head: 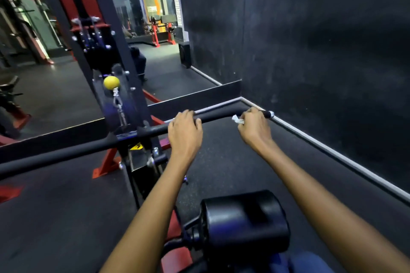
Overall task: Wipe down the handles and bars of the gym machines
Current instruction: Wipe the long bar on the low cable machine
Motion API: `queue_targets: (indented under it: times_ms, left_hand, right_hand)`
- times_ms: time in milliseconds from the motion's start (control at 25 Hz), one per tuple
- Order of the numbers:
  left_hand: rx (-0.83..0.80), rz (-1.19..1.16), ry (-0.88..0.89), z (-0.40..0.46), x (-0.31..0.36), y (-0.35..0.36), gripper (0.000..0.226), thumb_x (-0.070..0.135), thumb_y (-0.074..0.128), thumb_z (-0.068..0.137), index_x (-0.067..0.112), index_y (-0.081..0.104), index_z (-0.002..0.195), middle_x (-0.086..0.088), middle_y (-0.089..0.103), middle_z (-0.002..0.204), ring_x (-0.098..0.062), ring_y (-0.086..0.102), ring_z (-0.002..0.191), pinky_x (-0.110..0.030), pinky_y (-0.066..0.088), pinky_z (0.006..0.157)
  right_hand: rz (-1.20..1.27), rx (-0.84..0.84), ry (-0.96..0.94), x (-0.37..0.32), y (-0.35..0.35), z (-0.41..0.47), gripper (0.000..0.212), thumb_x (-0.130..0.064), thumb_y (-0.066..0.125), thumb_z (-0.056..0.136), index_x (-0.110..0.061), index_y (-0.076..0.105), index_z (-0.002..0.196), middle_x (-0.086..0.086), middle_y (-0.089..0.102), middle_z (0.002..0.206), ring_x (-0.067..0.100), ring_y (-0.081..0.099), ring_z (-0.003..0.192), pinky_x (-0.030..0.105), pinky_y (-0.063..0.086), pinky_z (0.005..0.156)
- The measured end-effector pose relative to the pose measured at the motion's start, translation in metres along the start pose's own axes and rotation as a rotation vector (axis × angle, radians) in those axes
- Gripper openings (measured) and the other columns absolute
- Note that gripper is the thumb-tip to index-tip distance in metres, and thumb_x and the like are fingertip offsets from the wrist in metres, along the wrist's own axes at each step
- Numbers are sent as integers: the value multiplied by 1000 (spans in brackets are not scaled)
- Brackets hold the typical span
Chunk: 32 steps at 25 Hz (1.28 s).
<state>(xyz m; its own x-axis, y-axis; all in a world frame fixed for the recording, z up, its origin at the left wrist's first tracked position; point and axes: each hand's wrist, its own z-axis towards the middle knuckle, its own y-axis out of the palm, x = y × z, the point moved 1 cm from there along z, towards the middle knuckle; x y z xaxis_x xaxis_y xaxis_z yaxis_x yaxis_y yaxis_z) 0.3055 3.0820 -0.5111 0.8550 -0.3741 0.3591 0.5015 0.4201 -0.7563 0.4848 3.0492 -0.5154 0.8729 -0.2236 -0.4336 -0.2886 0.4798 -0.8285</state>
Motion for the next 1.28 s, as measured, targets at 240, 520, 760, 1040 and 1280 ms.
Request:
queue_targets:
  times_ms: [240, 520, 760, 1040, 1280]
  left_hand:
    - [-214, -33, -20, 0, 51, 102, 33, 23, 50, 95, 9, 59, 124, -11, 61, 124, -29, 54, 117, -38, 38, 97]
    - [-443, -5, 12, 47, 165, 93, 39, 26, 45, 99, 12, 53, 134, -8, 59, 131, -26, 55, 119, -34, 37, 100]
    - [-557, 4, 320, 87, 316, -17, 33, 27, 40, 99, 16, 56, 125, -4, 62, 123, -26, 58, 110, -37, 41, 91]
    - [-649, -128, 784, 59, 523, -61, 34, 30, 39, 99, 17, 54, 126, -4, 60, 126, -27, 55, 115, -37, 39, 94]
    - [-736, -312, 1147, -56, 727, -104, 34, 33, 41, 99, 17, 53, 127, -6, 59, 127, -28, 57, 115, -39, 42, 93]
  right_hand:
    - [-4, -48, 28, 81, 37, 35, 23, -13, 49, 92, -4, 66, 104, 10, 53, 113, 29, 48, 107, 36, 42, 76]
    - [-92, -202, 115, 123, -56, 74, 25, -21, 48, 94, -6, 65, 105, 13, 60, 111, 31, 55, 105, 35, 43, 77]
    - [-186, -62, 287, 131, -262, 66, 23, -16, 48, 91, -8, 64, 107, 12, 60, 112, 32, 52, 107, 35, 42, 83]
    - [-417, 150, 674, 237, -463, -15, 29, -11, 47, 88, -11, 65, 110, 12, 60, 111, 33, 52, 104, 37, 42, 84]
    - [-580, 197, 964, 329, -616, -133, 26, -14, 50, 91, -10, 63, 114, 13, 60, 115, 33, 52, 109, 35, 43, 86]
